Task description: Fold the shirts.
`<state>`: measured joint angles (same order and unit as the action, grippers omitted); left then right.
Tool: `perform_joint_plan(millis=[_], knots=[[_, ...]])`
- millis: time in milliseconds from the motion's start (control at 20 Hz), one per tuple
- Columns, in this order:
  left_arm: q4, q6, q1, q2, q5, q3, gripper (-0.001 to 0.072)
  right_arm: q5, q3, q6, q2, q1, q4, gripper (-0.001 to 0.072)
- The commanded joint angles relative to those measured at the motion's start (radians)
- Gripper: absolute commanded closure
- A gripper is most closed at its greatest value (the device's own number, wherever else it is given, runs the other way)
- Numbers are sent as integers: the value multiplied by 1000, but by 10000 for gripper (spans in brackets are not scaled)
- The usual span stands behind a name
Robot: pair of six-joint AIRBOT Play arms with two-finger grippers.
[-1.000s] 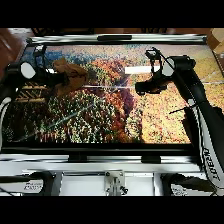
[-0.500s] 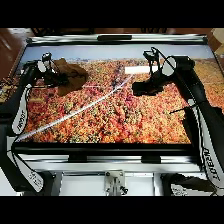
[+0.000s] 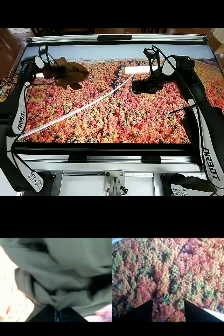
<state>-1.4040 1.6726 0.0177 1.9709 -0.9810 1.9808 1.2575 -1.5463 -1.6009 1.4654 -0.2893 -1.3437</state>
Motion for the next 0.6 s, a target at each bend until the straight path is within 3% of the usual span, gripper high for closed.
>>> perform_joint_plan(millis=[0,150,350,550], knots=[[16,-99,56,-161,6,74,672,-11,-32,24,-18,0,-1,288],[16,-113,161,-455,5,72,672,-8,-103,23,-135,0,-80,293],[17,-111,347,-774,-5,4,672,-10,-167,-44,-367,0,-312,292],[16,-78,578,-914,-55,-175,672,48,-167,-127,-554,0,-416,292]])
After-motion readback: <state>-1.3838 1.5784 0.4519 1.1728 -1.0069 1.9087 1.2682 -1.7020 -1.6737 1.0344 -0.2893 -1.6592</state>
